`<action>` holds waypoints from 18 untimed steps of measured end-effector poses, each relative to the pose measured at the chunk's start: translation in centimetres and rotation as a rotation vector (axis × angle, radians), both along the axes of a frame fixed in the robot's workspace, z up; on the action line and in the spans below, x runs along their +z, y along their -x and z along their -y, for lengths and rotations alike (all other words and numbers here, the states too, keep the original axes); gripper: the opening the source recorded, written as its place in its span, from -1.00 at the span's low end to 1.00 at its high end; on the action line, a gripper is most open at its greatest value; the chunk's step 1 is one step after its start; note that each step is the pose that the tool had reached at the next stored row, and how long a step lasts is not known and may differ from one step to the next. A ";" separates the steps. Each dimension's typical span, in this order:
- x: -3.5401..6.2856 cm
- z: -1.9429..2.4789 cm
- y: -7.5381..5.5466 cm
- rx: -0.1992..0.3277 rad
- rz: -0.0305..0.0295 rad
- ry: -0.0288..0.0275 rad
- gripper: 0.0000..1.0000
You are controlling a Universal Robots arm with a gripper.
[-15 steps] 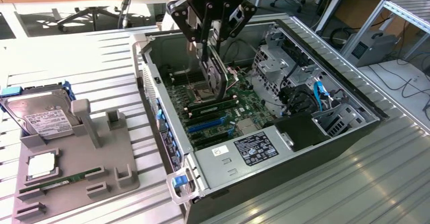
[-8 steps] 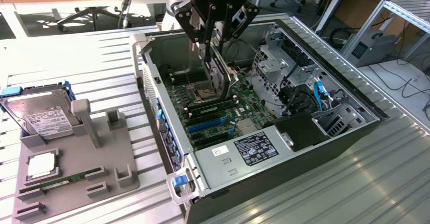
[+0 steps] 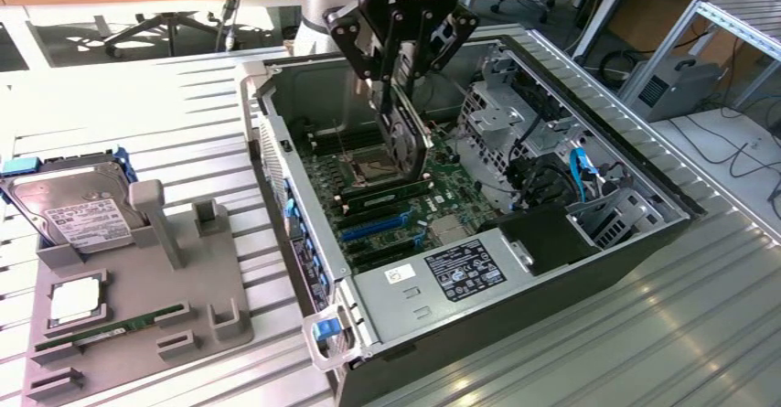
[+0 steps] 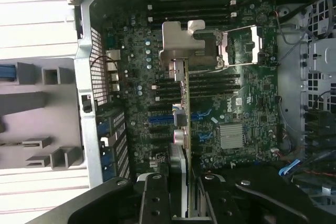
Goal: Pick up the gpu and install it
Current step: 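Pick up the gpu and move the gpu toward the slot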
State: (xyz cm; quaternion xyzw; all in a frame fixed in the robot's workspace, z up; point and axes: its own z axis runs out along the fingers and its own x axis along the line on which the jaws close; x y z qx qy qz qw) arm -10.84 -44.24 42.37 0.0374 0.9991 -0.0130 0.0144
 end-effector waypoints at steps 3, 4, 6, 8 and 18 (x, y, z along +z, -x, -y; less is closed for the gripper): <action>-0.08 0.00 -0.2 0.000 -0.0001 0.0002 -0.46; -0.10 0.00 -0.3 0.000 -0.0001 0.0003 -0.46; -0.16 0.00 -0.4 0.000 0.0000 0.0002 -0.46; -0.21 0.00 -0.6 0.000 0.0000 0.0003 -0.46; -0.51 -0.01 -1.2 0.000 0.0000 0.0005 -0.46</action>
